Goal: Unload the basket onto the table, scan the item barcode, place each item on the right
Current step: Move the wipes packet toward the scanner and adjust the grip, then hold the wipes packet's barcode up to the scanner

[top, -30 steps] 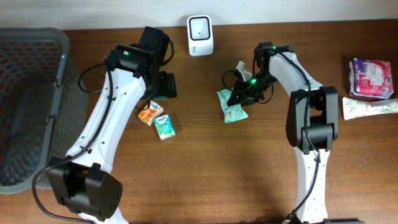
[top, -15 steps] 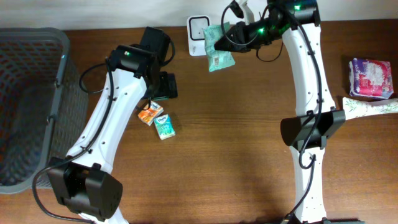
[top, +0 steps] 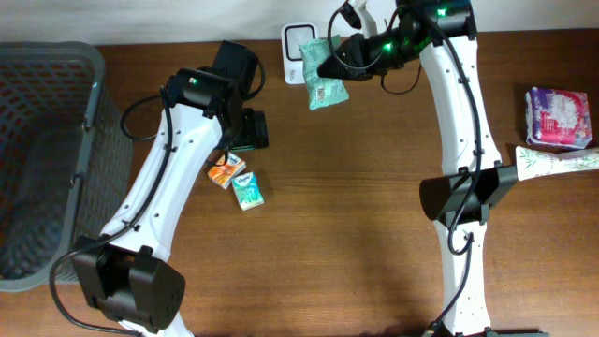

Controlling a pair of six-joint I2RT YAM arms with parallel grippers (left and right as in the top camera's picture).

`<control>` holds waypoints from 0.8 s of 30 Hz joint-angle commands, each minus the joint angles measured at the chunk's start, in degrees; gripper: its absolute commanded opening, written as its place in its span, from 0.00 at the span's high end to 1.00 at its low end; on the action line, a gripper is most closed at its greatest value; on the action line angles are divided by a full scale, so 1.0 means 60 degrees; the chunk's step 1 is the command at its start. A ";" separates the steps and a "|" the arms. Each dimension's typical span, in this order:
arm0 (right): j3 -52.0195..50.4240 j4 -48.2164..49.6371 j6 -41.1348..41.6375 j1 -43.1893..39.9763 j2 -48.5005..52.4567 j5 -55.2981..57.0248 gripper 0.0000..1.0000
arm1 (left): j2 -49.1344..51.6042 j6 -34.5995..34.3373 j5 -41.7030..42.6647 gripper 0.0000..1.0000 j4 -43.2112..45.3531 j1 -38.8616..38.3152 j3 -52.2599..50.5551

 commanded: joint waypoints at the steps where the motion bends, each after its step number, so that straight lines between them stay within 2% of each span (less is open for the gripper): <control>1: 0.0160 -0.0313 0.1035 0.0255 -0.0120 0.3228 0.96 | -0.0197 0.0117 0.0033 0.01 -0.0007 -0.0040 0.0102; 2: 0.0160 -0.0841 0.2550 0.0423 -0.0113 0.6790 0.96 | -0.0197 0.0117 0.0033 0.01 -0.0007 -0.0040 0.0102; 3: 0.0098 -0.1399 0.3526 0.0597 -0.0109 0.9351 0.96 | -0.0197 0.0117 0.0033 0.01 -0.0007 -0.0040 0.0102; 4: -0.0058 -0.1632 0.3898 0.0725 -0.0109 1.0582 0.96 | -0.0197 0.0120 0.0033 0.01 -0.0004 -0.0040 0.0102; 7: -0.1534 -0.1603 0.4317 0.1060 -0.0109 1.1890 0.96 | -0.0197 0.0117 0.0033 0.01 -0.0004 -0.0091 0.0102; 10: -0.3949 -0.1177 0.5071 0.1286 -0.0109 1.3333 0.96 | -0.0197 0.0117 0.0033 0.01 -0.0007 -0.0084 0.0102; 11: -0.4393 -0.1020 0.5096 0.1315 -0.0109 1.3449 0.95 | -0.0197 0.0117 0.0033 0.01 -0.0007 -0.0095 0.0102; 15: -0.5967 -0.0397 0.5071 0.1585 -0.0109 1.3391 0.79 | -0.0197 0.0117 0.0033 0.01 -0.0004 -0.0084 0.0102; 16: -0.5963 -0.0299 0.4535 0.1719 -0.0109 1.2652 0.66 | -0.0197 0.0117 0.0033 0.01 -0.0007 -0.0084 0.0102; 17: -0.5956 -0.0117 0.3891 0.1861 -0.0109 1.1766 0.44 | -0.0197 0.0117 0.0033 0.01 -0.0004 -0.0087 0.0102; 18: -0.5956 0.0047 0.3377 0.2014 -0.0109 1.0845 0.32 | -0.0197 0.0117 0.0033 0.01 -0.0004 -0.0087 0.0102; 20: -0.5952 0.0306 0.2554 0.2277 -0.0113 0.9242 0.31 | -0.0197 0.0117 0.0033 0.01 -0.0007 -0.0084 0.0102; 24: -0.5348 -0.0193 0.2306 0.2353 -0.0117 0.8510 0.30 | -0.0197 0.0117 0.0033 0.01 -0.0007 -0.0084 0.0102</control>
